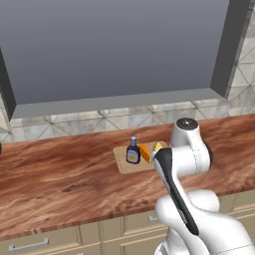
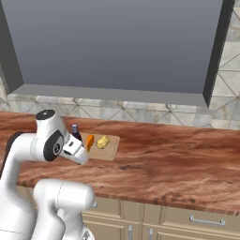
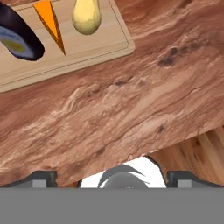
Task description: Retrieve the reheated potato from the microwave, then place the potato, cheese, and condiment on the cutting board.
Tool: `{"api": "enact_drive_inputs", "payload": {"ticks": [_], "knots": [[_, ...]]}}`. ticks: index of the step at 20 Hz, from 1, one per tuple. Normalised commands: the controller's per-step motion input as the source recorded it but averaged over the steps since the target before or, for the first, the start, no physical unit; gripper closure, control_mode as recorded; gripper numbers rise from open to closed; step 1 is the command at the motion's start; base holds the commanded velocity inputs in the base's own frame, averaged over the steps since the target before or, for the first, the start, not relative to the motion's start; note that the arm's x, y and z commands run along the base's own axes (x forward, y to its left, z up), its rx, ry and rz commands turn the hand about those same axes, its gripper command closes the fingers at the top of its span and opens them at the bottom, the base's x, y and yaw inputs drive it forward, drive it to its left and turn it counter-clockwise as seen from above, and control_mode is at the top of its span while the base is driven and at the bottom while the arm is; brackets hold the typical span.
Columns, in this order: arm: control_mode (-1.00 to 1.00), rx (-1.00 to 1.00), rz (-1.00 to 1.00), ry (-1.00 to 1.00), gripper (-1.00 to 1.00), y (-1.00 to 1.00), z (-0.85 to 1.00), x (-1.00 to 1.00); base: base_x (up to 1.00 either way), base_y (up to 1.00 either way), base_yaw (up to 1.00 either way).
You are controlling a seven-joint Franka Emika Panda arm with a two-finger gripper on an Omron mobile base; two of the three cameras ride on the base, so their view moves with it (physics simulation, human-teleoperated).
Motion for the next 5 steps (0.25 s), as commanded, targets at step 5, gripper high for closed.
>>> {"api": "enact_drive_inputs", "payload": {"ticks": [5], "knots": [[-1.00, 0.00, 0.00, 0.00, -1.00, 0.00, 0.00, -0.45, 0.00, 0.00, 0.00]]}}
